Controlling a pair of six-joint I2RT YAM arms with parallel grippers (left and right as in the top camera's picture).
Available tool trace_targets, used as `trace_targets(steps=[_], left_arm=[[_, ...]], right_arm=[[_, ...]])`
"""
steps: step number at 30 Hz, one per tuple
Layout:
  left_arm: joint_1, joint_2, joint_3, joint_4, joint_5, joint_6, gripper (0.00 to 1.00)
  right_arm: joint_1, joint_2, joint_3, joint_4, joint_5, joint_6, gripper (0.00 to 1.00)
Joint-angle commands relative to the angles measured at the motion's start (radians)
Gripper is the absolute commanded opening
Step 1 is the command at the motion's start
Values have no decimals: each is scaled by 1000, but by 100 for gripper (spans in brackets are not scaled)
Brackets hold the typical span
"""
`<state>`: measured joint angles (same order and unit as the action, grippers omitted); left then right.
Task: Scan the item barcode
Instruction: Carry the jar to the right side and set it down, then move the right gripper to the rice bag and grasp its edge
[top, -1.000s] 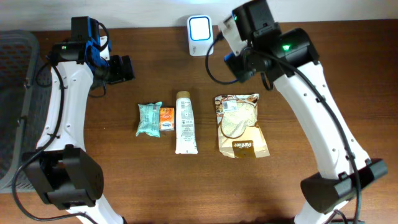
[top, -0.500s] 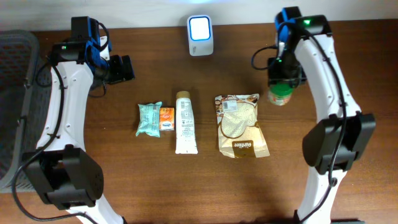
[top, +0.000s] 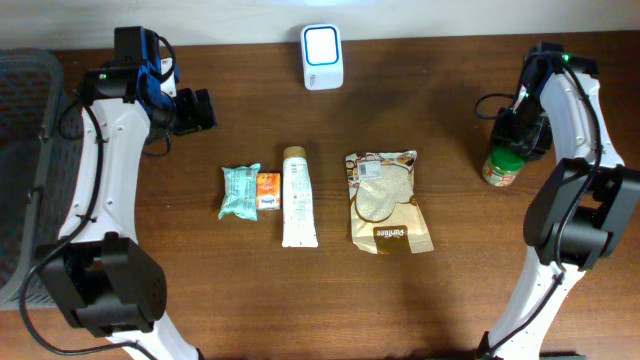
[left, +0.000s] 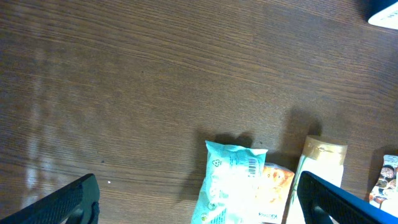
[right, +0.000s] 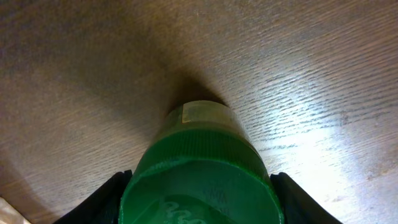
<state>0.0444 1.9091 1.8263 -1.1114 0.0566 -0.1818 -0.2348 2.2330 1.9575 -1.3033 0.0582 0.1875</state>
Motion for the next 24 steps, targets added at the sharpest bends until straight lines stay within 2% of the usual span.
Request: trace_targets(steps=[1,7,8,12,13,15,18,19,21,22,24], left_arm=[[4,-25,8,-1,8,12,99],[4,-24,8,-1,7,12,99],[4,-24,8,-1,7,12,99],[4,-24,8,-1,7,12,99],[4,-24,8,-1,8,12,99],[4,-24,8,-1,8,12,99],[4,-24,8,-1,8,12,99],[4,-24,8,-1,8,12,99],[4,-24,8,-1,7,12,99],[4,-24,8,-1,8,12,99],[4,-24,8,-1,8,12,99]], right_arm=[[-14,-3,-5,2,1,13,52],[-15,-3,-5,-22,0,13,67],[-15,-3,-4,-27,-2,12,73],[-15,-3,16,-51,-47,0,77],[-16,-4,35,-68,-72,-5,77],[-16,-6,112,-124,-111,-33,84],[-15,-7,262,-221,-127,-38,86],[-14,-7,338,-266,-208,-93,86],[-13,-7,475,-357,-491,-261,86],[-12,-7,512,-389,-587,-298,86],[5,-7,521,-396,-653,-311,86]])
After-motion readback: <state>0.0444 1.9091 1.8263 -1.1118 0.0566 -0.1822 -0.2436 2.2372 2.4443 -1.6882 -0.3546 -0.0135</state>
